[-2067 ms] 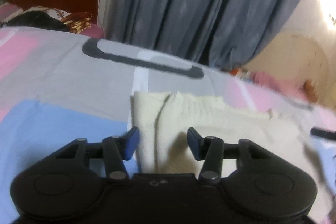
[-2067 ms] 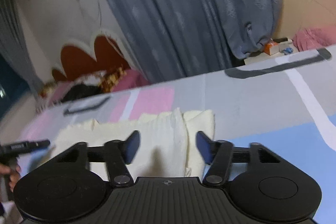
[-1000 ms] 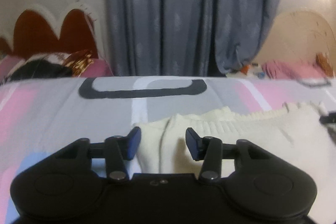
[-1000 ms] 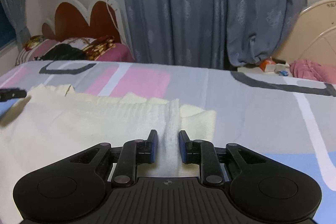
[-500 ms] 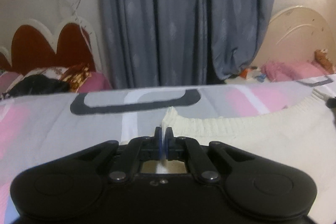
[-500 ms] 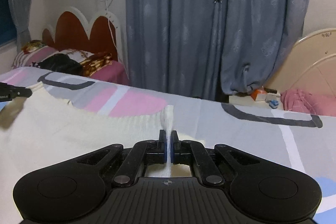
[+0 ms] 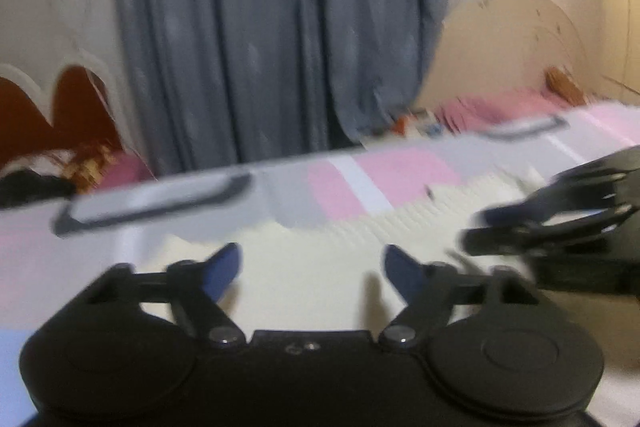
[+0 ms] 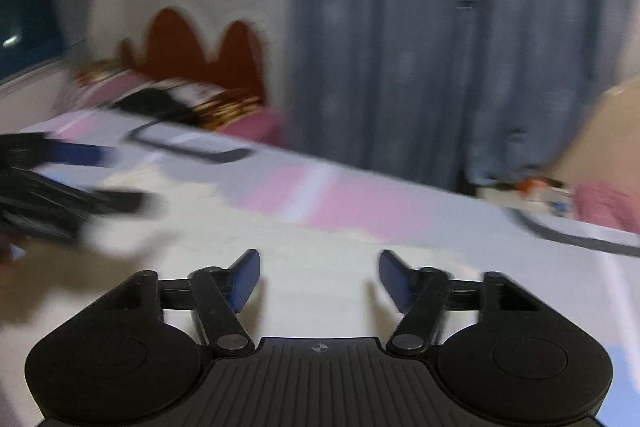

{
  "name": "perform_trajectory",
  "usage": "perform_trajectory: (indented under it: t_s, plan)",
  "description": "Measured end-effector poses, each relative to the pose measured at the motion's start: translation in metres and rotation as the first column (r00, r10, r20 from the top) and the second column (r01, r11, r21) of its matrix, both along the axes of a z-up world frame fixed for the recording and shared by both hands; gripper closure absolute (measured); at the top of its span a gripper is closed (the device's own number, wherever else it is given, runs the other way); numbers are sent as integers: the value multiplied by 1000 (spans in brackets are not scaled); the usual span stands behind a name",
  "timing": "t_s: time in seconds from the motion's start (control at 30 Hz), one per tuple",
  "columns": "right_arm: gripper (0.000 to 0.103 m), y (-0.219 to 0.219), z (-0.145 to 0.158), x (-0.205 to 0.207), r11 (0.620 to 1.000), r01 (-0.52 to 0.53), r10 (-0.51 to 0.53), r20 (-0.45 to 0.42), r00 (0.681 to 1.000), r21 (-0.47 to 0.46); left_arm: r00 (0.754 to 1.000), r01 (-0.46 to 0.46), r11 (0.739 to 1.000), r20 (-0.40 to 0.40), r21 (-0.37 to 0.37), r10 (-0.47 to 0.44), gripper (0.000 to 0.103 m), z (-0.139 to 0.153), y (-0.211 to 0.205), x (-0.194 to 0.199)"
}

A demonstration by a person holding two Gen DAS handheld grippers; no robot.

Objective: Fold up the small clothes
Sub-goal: 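Move both open tools over the folded sweater rectangle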

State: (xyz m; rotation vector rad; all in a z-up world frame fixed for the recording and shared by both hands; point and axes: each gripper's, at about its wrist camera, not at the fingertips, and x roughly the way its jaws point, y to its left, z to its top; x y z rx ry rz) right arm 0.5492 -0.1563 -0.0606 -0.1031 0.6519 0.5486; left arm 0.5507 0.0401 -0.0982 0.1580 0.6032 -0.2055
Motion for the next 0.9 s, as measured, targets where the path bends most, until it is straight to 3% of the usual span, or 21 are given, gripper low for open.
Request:
perform_trajectory:
  t_s: [0.03,0.07,0.13,0.2,0.23,0.3,0.37,0.43,0.5,0.67,0.77,0.83,0.9]
  plan:
    - [93,9,-4,2,1000,-10,10,-34,999,-10,1000,-9,1000,-18,7,9,28,-6,1,2]
    - [93,12,-8,4,1000,-11,10,-53,999,-17,999,-37,999,-28,35,38,26,-12,5,2]
    - [93,8,-14,4,999,-7,4,-51,999,-52,993,-117,987,8,107,116,0,-21,27,-3]
    - [93,-14,-13,3,990,93,-94,-12,995,-104,981,-193,975,24,114,191,0,-25,59,-12]
    - [93,-35,-16,8,974,189,-192,-13,981,-123,980,-201,976,11,83,201,0,-25,73,-15]
    - [93,-76,-19,14,954,292,-297,-79,952,-69,971,-237,971,2,43,237,0,-20,94,-19]
    - [93,-91,-13,14,954,300,-300,-116,947,-18,961,-274,961,45,44,272,7,-8,91,-29]
    - [90,-82,4,0,959,285,-284,-56,957,-5,966,-243,970,95,0,242,6,6,71,-46]
    - [75,-61,14,-18,979,202,-202,-19,979,38,977,-173,985,119,-20,174,4,13,45,-57]
    - [73,5,-3,-48,999,15,-16,-26,1000,-30,999,-23,997,44,79,19,8,-11,-12,-67]
    - [73,2,-12,-57,998,30,-31,-16,999,-62,999,-44,995,18,91,42,9,-26,-1,-77]
    - [73,-23,-12,-59,985,151,-151,3,988,-88,995,-98,994,-3,50,99,4,-29,24,-80]
    - [74,-59,-16,-55,960,270,-273,-30,962,-73,989,-147,989,-30,-2,147,6,-30,46,-85]
